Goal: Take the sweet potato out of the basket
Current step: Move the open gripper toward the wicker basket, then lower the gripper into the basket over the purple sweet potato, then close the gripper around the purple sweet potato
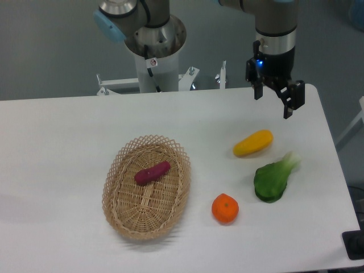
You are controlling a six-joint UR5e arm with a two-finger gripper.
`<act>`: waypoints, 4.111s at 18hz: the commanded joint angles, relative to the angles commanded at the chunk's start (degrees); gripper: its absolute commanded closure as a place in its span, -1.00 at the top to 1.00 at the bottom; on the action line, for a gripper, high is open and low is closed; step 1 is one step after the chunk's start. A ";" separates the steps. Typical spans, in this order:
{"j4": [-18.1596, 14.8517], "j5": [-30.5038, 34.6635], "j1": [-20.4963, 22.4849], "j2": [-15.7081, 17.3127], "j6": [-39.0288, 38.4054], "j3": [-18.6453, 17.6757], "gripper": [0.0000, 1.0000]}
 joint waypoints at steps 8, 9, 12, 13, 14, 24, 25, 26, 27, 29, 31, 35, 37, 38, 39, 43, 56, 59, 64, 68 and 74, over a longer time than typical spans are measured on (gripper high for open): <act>2.53 -0.09 -0.70 0.61 -0.70 -4.12 1.00; 4.90 -0.17 -0.70 0.79 -2.01 -5.26 1.00; 6.50 -1.93 -1.05 1.75 -7.37 -7.55 1.00; 6.59 -1.93 -1.14 2.11 -9.38 -8.25 1.00; 6.68 -2.02 -1.66 2.54 -11.32 -8.78 1.00; 8.70 -1.76 -12.82 1.06 -33.21 -9.14 1.00; 8.96 -1.67 -13.96 0.79 -34.44 -9.40 1.00; 8.96 -1.76 -15.02 0.09 -35.67 -9.49 1.00; 9.05 -1.76 -16.51 -0.70 -36.81 -9.75 1.00; 9.05 -1.76 -18.54 -2.80 -36.83 -9.93 1.00; 8.97 -1.58 -20.56 -5.09 -37.00 -10.02 1.00; 8.96 -1.32 -23.81 -8.96 -35.69 -9.93 1.00; 8.88 -1.32 -24.52 -9.84 -32.71 -10.02 1.00; 8.88 -1.32 -25.04 -10.45 -31.74 -10.11 1.00; 8.88 -1.32 -25.31 -10.98 -31.38 -10.02 1.00; 8.53 -1.23 -26.89 -14.06 -29.54 -9.14 1.00; 9.14 1.23 -30.67 -18.19 -29.26 -8.79 1.00; 12.64 1.23 -30.76 -18.72 -29.36 -10.54 1.00; 16.52 1.32 -30.94 -18.81 -29.27 -12.30 1.00; 16.52 2.81 -31.03 -18.98 -29.27 -12.31 0.83; 16.52 2.90 -31.03 -18.63 -29.27 -12.22 -0.23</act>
